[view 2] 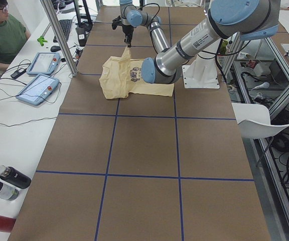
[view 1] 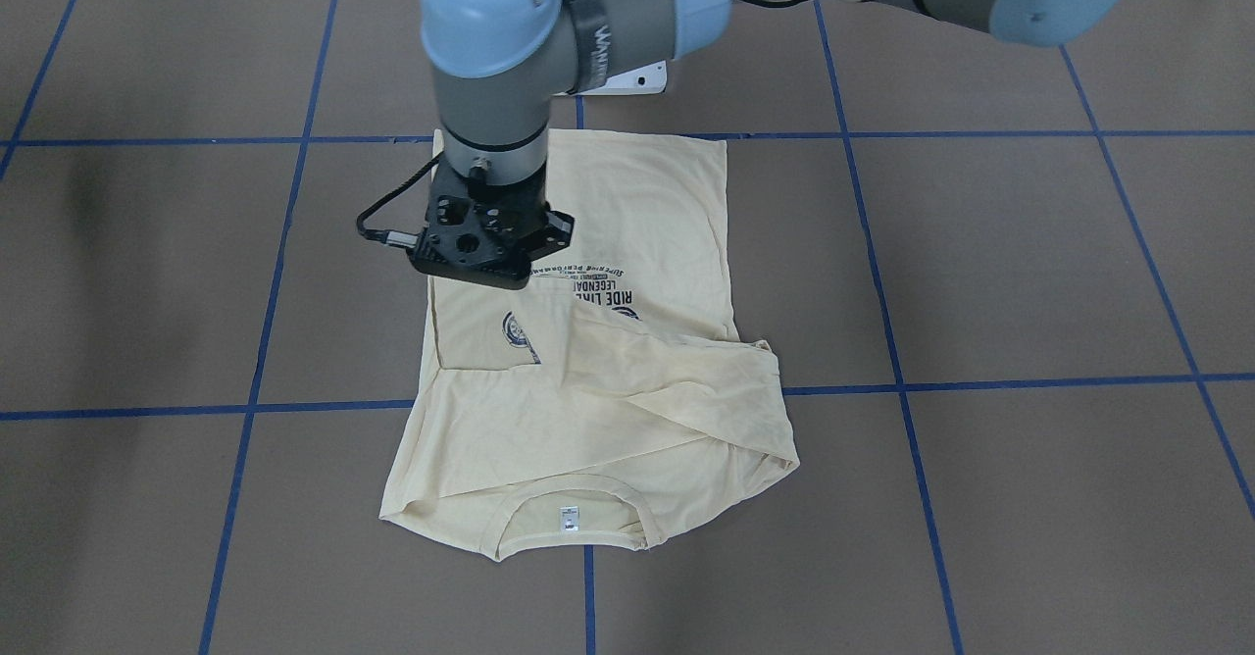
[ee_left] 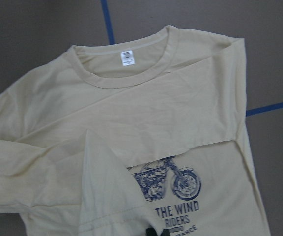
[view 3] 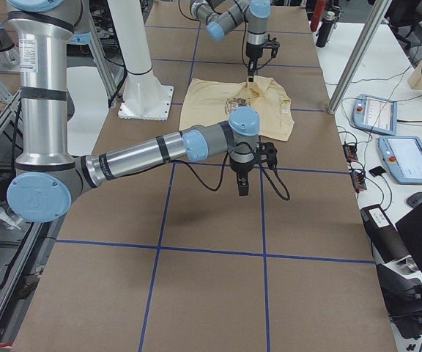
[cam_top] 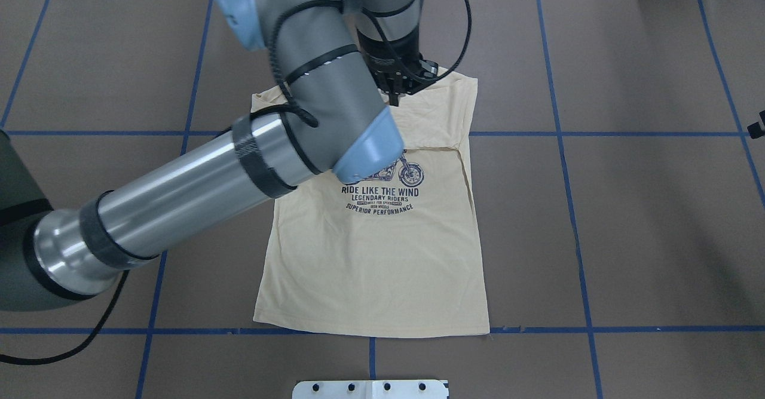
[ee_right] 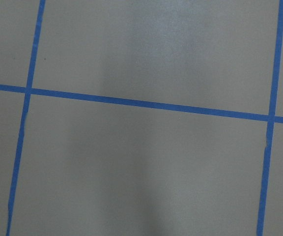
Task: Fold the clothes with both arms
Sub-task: 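Carry the held sleeve across the shirt chest with the left gripper, then release the sleeve and raise the left gripper while the right arm moves toward the hem, then lower both grippers to the hem corners nearest the robot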
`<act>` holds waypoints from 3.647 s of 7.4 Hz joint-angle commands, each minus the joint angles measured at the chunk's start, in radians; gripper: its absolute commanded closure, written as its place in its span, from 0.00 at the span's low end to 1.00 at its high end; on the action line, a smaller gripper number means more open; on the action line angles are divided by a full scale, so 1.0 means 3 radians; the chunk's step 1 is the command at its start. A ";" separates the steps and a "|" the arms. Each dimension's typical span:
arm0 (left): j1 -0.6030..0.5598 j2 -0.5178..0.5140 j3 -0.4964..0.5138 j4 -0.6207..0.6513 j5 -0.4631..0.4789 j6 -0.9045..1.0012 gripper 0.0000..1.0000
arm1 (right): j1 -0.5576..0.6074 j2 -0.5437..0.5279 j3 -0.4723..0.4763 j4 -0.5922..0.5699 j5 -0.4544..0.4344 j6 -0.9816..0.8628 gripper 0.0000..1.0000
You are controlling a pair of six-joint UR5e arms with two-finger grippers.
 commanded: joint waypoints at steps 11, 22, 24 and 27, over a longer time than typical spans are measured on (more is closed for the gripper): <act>0.0280 0.1535 -0.1535 -0.0751 0.0128 -0.0308 0.00 | -0.1249 0.0102 0.0448 0.1278 -0.0438 0.2820 0.00; 0.1210 0.3538 -0.2675 -0.1441 0.1110 -0.1284 0.51 | -0.3717 0.0721 0.0957 0.0107 -0.2685 0.4716 0.00; 0.1297 0.3548 -0.2619 -0.1431 0.1110 -0.1284 0.52 | -0.3728 0.0721 0.0956 0.0107 -0.2696 0.4716 0.00; 0.1318 0.3543 -0.2593 -0.1420 0.1105 -0.1284 0.52 | -0.3733 0.0721 0.0956 0.0107 -0.2696 0.4716 0.00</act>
